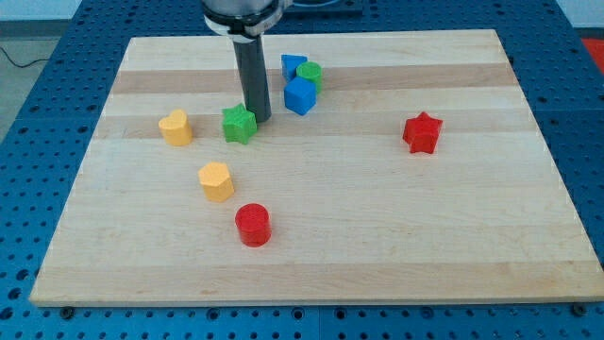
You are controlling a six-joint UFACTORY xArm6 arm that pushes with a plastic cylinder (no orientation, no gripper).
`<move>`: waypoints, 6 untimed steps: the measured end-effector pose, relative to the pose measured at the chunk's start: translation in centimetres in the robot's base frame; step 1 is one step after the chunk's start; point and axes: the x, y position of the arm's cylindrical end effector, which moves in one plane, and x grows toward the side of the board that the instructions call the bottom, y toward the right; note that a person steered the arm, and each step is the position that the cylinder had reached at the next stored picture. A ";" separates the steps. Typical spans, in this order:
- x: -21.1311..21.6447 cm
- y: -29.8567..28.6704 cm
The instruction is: Push the green circle towards the left side of the board
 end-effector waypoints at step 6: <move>-7.1 14.8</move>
